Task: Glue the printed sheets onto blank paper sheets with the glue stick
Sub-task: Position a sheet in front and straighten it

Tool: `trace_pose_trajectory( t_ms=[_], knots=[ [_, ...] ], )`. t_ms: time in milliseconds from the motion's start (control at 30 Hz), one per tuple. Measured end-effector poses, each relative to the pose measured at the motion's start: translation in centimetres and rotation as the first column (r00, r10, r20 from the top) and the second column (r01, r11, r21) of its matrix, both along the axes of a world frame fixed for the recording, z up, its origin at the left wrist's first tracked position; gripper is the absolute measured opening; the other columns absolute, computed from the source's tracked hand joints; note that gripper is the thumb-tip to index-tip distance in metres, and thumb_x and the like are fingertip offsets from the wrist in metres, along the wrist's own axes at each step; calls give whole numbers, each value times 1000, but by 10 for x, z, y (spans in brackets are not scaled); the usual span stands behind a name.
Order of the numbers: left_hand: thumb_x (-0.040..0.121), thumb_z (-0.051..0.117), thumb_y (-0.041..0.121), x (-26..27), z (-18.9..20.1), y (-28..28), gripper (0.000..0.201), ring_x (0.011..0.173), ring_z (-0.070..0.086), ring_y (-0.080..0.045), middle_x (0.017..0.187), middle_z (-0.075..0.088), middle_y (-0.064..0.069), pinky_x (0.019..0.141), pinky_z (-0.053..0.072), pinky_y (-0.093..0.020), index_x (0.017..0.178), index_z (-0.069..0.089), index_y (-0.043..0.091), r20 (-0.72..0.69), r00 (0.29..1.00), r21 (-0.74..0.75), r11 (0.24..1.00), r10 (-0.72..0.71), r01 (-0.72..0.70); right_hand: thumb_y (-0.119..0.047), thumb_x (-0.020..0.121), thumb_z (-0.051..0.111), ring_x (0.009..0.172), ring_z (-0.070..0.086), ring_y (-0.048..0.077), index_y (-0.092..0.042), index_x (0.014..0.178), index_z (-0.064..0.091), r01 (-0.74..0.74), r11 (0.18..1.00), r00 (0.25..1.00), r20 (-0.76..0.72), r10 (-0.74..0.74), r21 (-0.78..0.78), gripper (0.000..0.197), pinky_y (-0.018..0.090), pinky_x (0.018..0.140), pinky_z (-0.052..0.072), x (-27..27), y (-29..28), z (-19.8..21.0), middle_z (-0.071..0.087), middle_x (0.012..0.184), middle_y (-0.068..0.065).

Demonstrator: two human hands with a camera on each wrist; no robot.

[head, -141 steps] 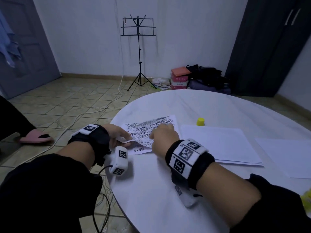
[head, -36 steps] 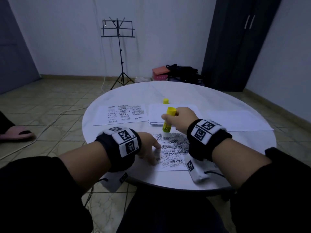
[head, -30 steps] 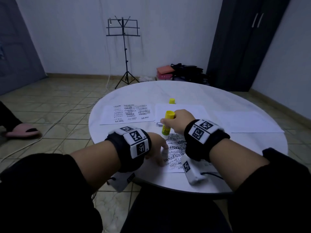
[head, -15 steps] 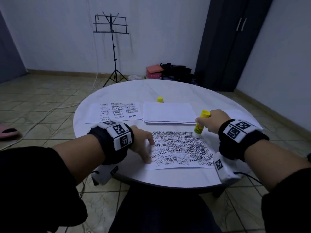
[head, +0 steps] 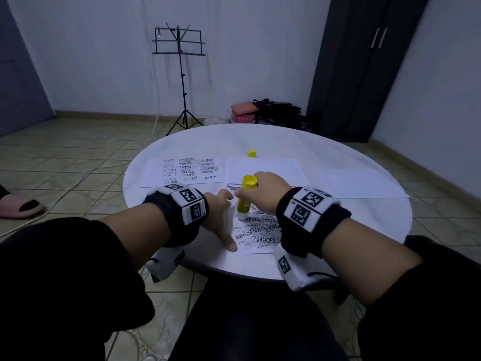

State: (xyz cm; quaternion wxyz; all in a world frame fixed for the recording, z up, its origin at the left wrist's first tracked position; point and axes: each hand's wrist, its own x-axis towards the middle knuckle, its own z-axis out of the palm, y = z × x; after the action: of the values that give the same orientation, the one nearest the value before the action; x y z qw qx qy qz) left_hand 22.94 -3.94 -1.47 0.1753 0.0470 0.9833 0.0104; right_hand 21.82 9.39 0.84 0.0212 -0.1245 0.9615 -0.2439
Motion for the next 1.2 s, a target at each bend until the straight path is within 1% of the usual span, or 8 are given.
trace_pose_trajectory(
  t_ms=[67, 200, 267, 400, 700, 867, 1033, 1200],
  knots=[
    [60, 79, 59, 2, 1, 2, 117, 127, 44, -27, 139, 43, -7, 98, 38, -37, 145, 12, 15, 14, 1000, -32, 999, 4, -4, -42, 86, 58, 77, 51, 22, -9, 83, 59, -38, 999, 999, 18, 38, 34, 32, 24, 51, 31, 5, -3, -2, 49, 69, 1],
    [62, 79, 57, 3, 4, 4, 109, 122, 47, -28, 133, 46, -9, 83, 34, -33, 143, 17, 19, 39, 999, -50, 999, -10, 12, -40, 89, 59, 74, 49, 19, -9, 84, 60, -144, 988, 989, 29, 143, 58, 32, 23, 55, 33, 23, 5, 1, 53, 77, 3],
    [67, 77, 54, 3, 7, 5, 105, 128, 42, -28, 140, 42, -7, 85, 33, -33, 146, 16, 21, 48, 998, -70, 997, -31, 34, -39, 88, 60, 66, 48, 14, -12, 76, 57, -177, 983, 984, 42, 175, 51, 29, 23, 55, 34, 33, 13, 5, 52, 72, 0],
    [62, 79, 59, -2, 7, 10, 108, 134, 36, -22, 146, 39, 1, 105, 31, -32, 148, 17, 35, 92, 990, -100, 989, -103, 112, -36, 88, 61, 58, 43, 8, -18, 66, 47, -169, 983, 984, 66, 165, 67, 32, 24, 55, 32, 43, 36, 8, 47, 66, -3],
    [61, 78, 62, -11, 11, 24, 104, 132, 39, -23, 146, 40, 1, 104, 32, -29, 147, 25, 38, 101, 979, -252, 947, -177, 197, -31, 82, 64, 78, 54, 19, -8, 90, 63, 58, 995, 995, 76, -64, 82, 24, 30, 71, 43, 48, 123, 11, 60, 85, 5],
    [52, 79, 67, -9, 15, 28, 105, 135, 33, -27, 146, 31, 1, 108, 31, -43, 143, 31, 43, 67, 976, -320, 922, -207, 218, -31, 83, 63, 74, 53, 20, -10, 84, 60, 134, 984, 984, 105, -147, 116, 22, 29, 69, 43, 32, 140, 16, 56, 81, 5],
    [58, 81, 59, -12, 15, 31, 106, 135, 34, -24, 148, 35, 1, 109, 30, -35, 146, 31, 30, 94, 968, -294, 923, -231, 249, -31, 89, 58, 72, 48, 21, -10, 80, 54, 208, 969, 976, 41, -215, 133, 24, 26, 55, 33, 4, 129, 19, 51, 76, 5],
    [61, 83, 52, -12, 14, 31, 104, 134, 38, -21, 148, 37, 0, 106, 31, -28, 147, 31, 25, 85, 972, -236, 943, -218, 233, -32, 86, 60, 72, 48, 21, -9, 85, 57, 182, 968, 974, 106, -201, 170, 23, 27, 60, 36, 1, 131, 16, 53, 81, 6]
  ],
)
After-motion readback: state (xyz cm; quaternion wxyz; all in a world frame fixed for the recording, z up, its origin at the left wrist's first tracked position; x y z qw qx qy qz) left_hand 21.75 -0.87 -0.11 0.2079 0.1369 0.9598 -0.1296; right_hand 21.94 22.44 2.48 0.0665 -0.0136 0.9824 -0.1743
